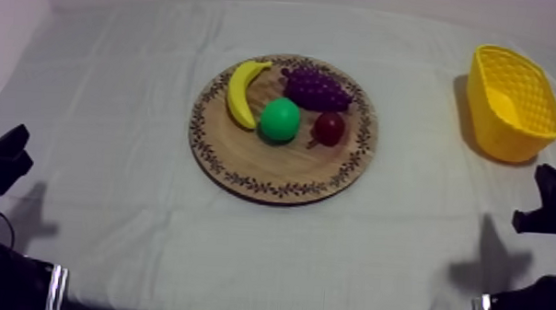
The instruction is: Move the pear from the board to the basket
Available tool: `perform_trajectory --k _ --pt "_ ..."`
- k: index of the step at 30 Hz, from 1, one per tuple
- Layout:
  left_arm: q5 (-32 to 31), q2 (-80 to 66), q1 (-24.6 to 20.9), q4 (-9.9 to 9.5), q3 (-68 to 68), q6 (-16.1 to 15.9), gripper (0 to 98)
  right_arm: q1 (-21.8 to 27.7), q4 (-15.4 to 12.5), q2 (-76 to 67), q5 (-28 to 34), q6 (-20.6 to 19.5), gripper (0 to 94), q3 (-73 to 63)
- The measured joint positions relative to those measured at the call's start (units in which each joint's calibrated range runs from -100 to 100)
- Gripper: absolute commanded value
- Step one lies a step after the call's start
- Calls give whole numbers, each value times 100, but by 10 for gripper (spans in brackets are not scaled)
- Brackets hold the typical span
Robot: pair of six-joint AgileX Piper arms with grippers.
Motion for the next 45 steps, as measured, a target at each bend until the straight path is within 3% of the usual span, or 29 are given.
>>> perform_trajectory --k 27,35,40,45 --pt "0 0 0 0 0 0 1 -20 0 0 3 -12 6 0" --pt "0 0 0 0 0 0 1 -49 -143 32 -68 -358 6 -8" --pt "0 0 0 0 0 0 1 -3 -264 494 -93 -254 6 -470" --pt "0 0 0 0 0 0 1 -34 -288 1311 253 -492 6 -1515"
